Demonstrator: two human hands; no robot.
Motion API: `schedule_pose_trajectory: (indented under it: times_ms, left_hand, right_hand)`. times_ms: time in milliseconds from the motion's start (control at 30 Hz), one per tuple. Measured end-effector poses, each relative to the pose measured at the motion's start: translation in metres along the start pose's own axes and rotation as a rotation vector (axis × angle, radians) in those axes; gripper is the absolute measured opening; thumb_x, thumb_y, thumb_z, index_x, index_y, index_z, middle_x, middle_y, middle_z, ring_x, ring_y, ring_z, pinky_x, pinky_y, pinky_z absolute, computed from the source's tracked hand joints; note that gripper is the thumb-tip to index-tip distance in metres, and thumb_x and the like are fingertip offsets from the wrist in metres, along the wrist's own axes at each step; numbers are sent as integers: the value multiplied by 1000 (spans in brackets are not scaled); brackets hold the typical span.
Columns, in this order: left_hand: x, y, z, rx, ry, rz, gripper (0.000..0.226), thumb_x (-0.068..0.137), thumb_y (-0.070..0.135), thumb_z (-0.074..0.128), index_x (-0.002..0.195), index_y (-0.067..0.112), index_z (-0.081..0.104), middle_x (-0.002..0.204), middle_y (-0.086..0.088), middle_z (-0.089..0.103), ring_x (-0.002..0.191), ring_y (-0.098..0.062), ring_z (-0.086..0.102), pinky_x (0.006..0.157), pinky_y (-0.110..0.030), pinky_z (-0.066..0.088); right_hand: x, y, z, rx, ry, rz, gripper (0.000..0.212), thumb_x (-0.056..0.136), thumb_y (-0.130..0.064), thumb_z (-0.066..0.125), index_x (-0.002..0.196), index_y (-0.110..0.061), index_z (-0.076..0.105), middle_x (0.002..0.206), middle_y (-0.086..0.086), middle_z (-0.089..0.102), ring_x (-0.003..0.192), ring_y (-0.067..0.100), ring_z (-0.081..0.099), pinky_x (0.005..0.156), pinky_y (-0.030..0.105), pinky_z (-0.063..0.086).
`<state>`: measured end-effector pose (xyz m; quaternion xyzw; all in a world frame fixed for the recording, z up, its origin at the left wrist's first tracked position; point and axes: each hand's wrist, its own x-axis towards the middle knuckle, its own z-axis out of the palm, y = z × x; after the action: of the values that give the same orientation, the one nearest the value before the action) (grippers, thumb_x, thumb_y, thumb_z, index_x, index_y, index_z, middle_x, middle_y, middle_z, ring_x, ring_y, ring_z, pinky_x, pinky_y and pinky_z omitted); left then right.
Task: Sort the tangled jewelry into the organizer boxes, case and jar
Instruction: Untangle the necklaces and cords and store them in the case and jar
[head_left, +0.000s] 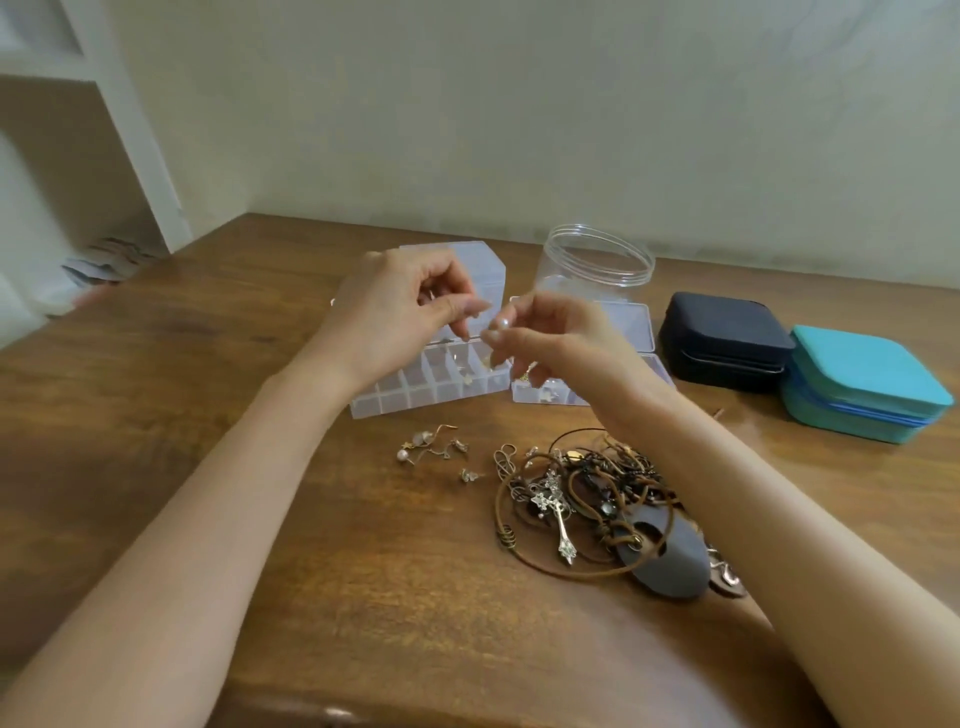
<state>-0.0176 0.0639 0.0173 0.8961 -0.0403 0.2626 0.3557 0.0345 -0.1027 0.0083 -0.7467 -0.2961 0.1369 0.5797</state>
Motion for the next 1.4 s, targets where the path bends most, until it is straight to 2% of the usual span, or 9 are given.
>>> schedule_pose_trajectory:
  times_ms: [133,267,367,633,833,900,1000,1200,1400]
  left_hand:
    - [3,-9,2,146,62,54,15,80,32,72,76,18,67,66,15,63,62,-10,51,62,-27,42]
    - [5,-13,0,175,83,82,15,77,29,75,70,20,65,67,17,58,66,-9,51,65,-30,45]
    - [6,-16,0,242,59,74,10,80,24,72,72,20,66,74,12,61,73,-9,54,68,-31,47]
    - [7,-27,-2,336,-12,33,6,85,16,65,81,20,69,87,10,66,85,-11,57,73,-30,46]
    - [5,-33,2,401,-16,49,6,88,22,64,83,23,67,83,16,55,82,-4,47,69,-25,39]
    - [5,-33,4,392,7,59,5,88,22,64,84,22,68,82,17,54,81,-4,47,69,-24,38]
    - [6,-33,4,386,76,96,5,87,22,65,83,20,68,80,18,54,80,-3,46,66,-23,37]
    - [4,-34,6,453,4,62,6,89,24,62,87,22,67,82,17,52,81,-2,45,68,-23,37]
    - [3,-37,11,510,-104,-7,8,89,29,62,91,23,66,89,11,60,82,-4,46,71,-24,37]
  right_hand:
    - [-6,10,5,-296,-34,-100,23,79,-16,75,98,-15,62,82,1,65,65,10,55,59,18,44]
    - [-14,17,14,-700,-225,-197,10,78,-25,76,85,-27,69,86,-7,61,74,4,54,70,25,46]
    - [-15,22,27,-839,-230,-215,11,78,-32,75,88,-32,70,88,-12,57,73,-3,47,72,25,44]
    - [-14,24,38,-841,-111,-145,21,80,-33,74,93,-25,61,77,-14,59,70,1,51,65,21,42]
    - [-15,20,37,-891,-153,-127,16,83,-36,70,76,-28,58,80,-13,55,77,5,49,62,17,37]
    - [-16,18,37,-892,-165,-127,11,85,-35,69,81,-27,61,83,-13,57,79,5,51,68,20,41]
    - [-18,16,35,-900,-158,-115,11,86,-32,68,93,-25,63,78,-15,55,73,1,50,62,17,38]
    - [-23,12,36,-1186,-114,-189,12,92,-21,54,99,-20,64,106,-4,61,102,18,56,71,24,31]
    - [-26,9,40,-1283,-95,-272,20,93,-18,49,103,-19,66,108,-3,62,106,19,53,79,26,34]
